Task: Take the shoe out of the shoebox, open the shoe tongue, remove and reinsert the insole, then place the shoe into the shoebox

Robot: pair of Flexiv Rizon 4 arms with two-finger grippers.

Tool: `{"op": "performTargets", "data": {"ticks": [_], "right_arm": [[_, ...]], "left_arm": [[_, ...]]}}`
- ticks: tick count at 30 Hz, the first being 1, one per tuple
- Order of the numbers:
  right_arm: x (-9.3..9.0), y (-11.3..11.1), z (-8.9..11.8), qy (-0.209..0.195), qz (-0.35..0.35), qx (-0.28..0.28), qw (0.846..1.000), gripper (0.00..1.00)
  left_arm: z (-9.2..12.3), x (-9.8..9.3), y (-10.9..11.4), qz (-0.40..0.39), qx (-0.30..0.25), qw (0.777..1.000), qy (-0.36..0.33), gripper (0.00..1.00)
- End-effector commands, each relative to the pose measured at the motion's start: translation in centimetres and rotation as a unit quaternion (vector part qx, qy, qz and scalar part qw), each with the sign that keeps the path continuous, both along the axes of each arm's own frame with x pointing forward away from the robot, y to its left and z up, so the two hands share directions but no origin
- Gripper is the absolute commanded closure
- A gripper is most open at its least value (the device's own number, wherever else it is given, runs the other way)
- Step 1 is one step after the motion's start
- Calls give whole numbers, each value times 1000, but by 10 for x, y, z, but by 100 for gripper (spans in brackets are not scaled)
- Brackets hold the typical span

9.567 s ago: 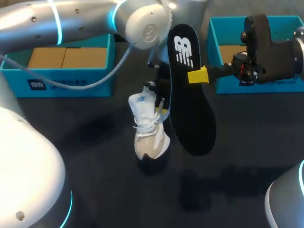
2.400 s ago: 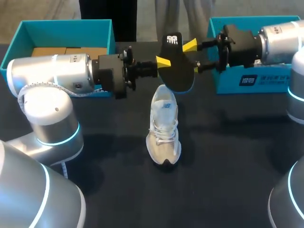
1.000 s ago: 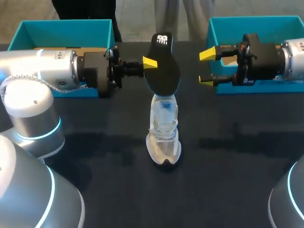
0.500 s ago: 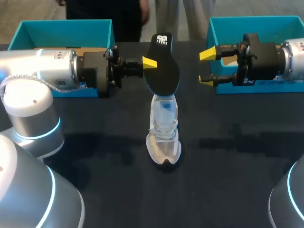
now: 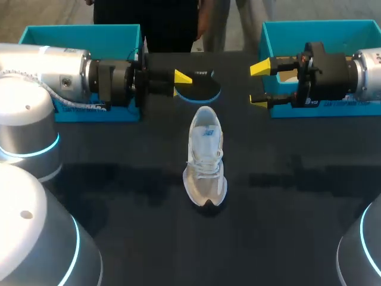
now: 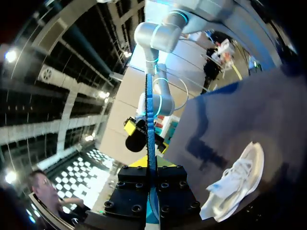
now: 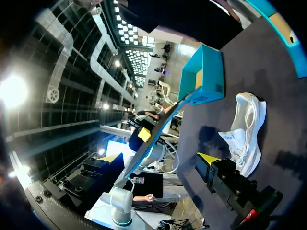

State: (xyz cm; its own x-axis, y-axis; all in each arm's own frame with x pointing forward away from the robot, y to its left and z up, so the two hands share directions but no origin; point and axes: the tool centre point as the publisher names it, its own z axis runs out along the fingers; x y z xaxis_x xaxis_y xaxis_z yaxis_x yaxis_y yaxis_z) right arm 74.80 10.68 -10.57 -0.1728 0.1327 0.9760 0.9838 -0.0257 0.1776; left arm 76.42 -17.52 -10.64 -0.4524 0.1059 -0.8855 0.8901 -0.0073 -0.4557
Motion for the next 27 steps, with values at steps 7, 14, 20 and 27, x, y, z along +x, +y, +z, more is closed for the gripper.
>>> {"op": "performTargets", "data": {"ticks": [7,14,20,27], "right_arm": [[0,1,0,0,-1,0,1000,0],[0,1,0,0,-1,0,1000,0],[0,1,0,0,-1,0,1000,0],[0,1,0,0,-1,0,1000,0]], "left_arm": [[-3,-16,-4,51,106,872,474,100],[1,-10,-2,54,77,775,625,100],[1,-10,-3,48,72,767,635,100],[1,-10,-3,48,72,767,635,100]]}}
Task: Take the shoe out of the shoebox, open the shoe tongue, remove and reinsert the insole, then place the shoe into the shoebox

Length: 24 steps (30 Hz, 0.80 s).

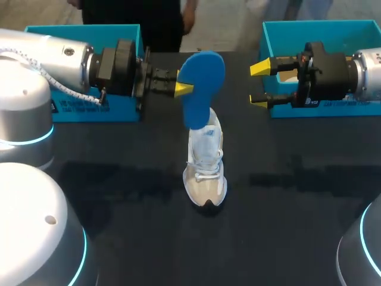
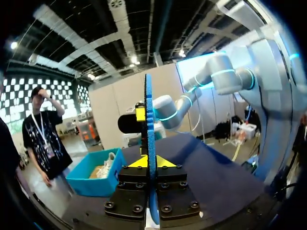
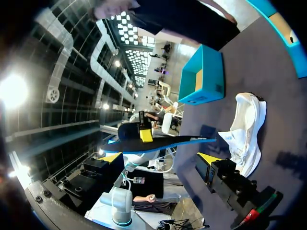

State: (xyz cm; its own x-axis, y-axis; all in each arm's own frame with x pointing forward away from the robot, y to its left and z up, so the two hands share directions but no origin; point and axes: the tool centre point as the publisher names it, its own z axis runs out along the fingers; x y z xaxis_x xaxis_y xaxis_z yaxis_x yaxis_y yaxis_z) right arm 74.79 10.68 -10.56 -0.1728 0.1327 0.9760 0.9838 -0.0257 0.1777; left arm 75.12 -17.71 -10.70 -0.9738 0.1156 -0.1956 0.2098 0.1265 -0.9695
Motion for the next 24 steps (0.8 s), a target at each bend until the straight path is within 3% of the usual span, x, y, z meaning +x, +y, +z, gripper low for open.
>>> {"op": "performTargets", "data": {"ticks": [1,6,8,15,20,24], "right_arm": [[0,1,0,0,-1,0,1000,0],[0,1,0,0,-1,0,1000,0],[0,1,0,0,-1,0,1000,0],[0,1,0,0,-1,0,1000,0],[0,1,0,0,-1,0,1000,0],[0,1,0,0,-1,0,1000,0]], "left_arm": [[1,3,-1,20,19,969,245,100],[1,3,-1,20,19,969,245,100],[-3,3,0,30,19,958,284,100],[-8,3,3,73,-8,889,451,100],[-7,6,4,91,-20,850,519,100],[-9,6,2,96,-7,795,600,100]]}}
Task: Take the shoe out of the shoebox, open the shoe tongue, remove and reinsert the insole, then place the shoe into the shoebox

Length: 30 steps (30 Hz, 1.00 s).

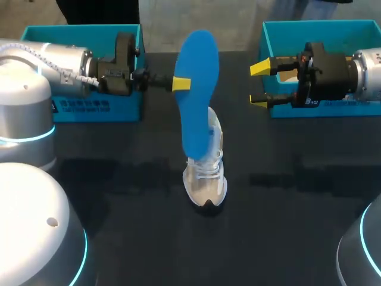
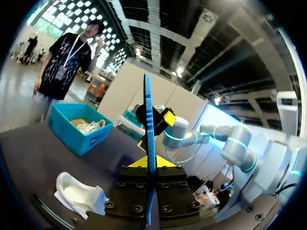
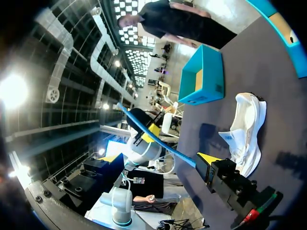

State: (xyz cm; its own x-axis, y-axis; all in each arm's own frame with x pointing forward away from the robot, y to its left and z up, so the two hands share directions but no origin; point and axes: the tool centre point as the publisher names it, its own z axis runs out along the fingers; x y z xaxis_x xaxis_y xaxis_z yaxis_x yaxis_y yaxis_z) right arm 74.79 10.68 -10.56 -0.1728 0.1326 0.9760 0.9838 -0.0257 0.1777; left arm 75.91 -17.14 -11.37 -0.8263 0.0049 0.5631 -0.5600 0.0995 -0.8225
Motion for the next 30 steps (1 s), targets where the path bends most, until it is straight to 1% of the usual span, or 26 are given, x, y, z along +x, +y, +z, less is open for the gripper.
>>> {"op": "performTargets", "data": {"ticks": [1,5,8,11,18,19,23,25,27,28,30], "right_arm": [[0,1,0,0,-1,0,1000,0],[0,1,0,0,-1,0,1000,0],[0,1,0,0,-1,0,1000,0],[0,1,0,0,-1,0,1000,0],[0,1,0,0,-1,0,1000,0],[0,1,0,0,-1,0,1000,0],[0,1,0,0,-1,0,1000,0],[0,1,0,0,-1,0,1000,0],[0,1,0,0,-1,0,1000,0],[0,1,0,0,-1,0,1000,0],[0,1,0,0,-1,0,1000,0]], "left_arm": [[-4,-2,-3,47,-1,961,273,100],[-7,0,-4,45,-10,932,359,100],[-9,0,-5,38,-29,914,404,100],[-12,0,-5,31,-38,907,419,100],[-21,-1,-7,-23,-70,892,446,100],[-21,-1,-7,-24,-75,889,452,100],[-26,2,-8,-21,-80,887,454,100],[-27,3,-8,-24,-85,881,464,100],[-28,4,-8,-23,-85,882,463,100],[-28,5,-8,-26,-91,877,471,100],[-29,7,-8,-25,-92,879,468,100]]}}
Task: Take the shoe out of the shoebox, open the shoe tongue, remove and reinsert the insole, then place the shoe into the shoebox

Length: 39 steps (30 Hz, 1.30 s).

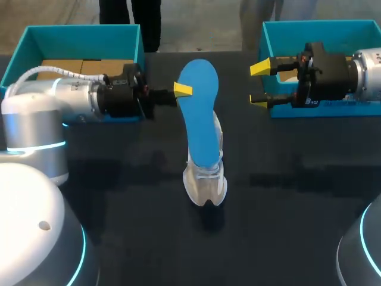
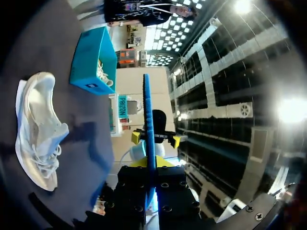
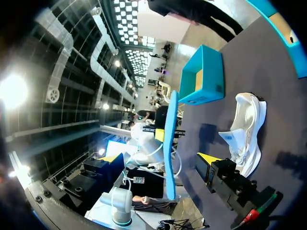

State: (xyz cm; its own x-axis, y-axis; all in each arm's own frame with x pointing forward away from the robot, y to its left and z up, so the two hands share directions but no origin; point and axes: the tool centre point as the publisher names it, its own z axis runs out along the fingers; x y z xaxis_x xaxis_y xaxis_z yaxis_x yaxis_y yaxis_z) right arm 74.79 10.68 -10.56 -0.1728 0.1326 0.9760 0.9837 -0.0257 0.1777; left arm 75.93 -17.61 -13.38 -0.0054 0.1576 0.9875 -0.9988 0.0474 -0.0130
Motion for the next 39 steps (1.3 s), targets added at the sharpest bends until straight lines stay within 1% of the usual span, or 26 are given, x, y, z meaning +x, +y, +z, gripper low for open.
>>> {"op": "performTargets", "data": {"ticks": [1,7,13,17,20,25,28,32,39], "right_arm": [[0,1,0,0,-1,0,1000,0],[0,1,0,0,-1,0,1000,0],[2,9,12,6,-8,-67,998,0],[3,18,22,12,-12,-117,993,0],[4,26,29,18,-14,-164,986,0],[6,37,35,19,-17,-206,978,0],[6,42,39,17,-22,-240,970,0],[7,49,46,17,-33,-289,957,0],[5,57,50,22,-53,-363,930,0]], "left_arm": [[-10,7,-3,-5,-16,1000,2,100],[-11,8,-3,-7,-14,1000,-4,100],[-13,11,-2,-5,-13,1000,-2,100],[-14,11,-2,-5,-8,1000,-4,100],[-14,13,-2,-3,-3,1000,-3,100],[-13,15,-4,-5,8,1000,-1,100],[-13,16,-5,-7,14,1000,1,100],[-13,17,-5,-9,19,1000,4,100],[-14,20,-4,-6,24,1000,9,100]]}}
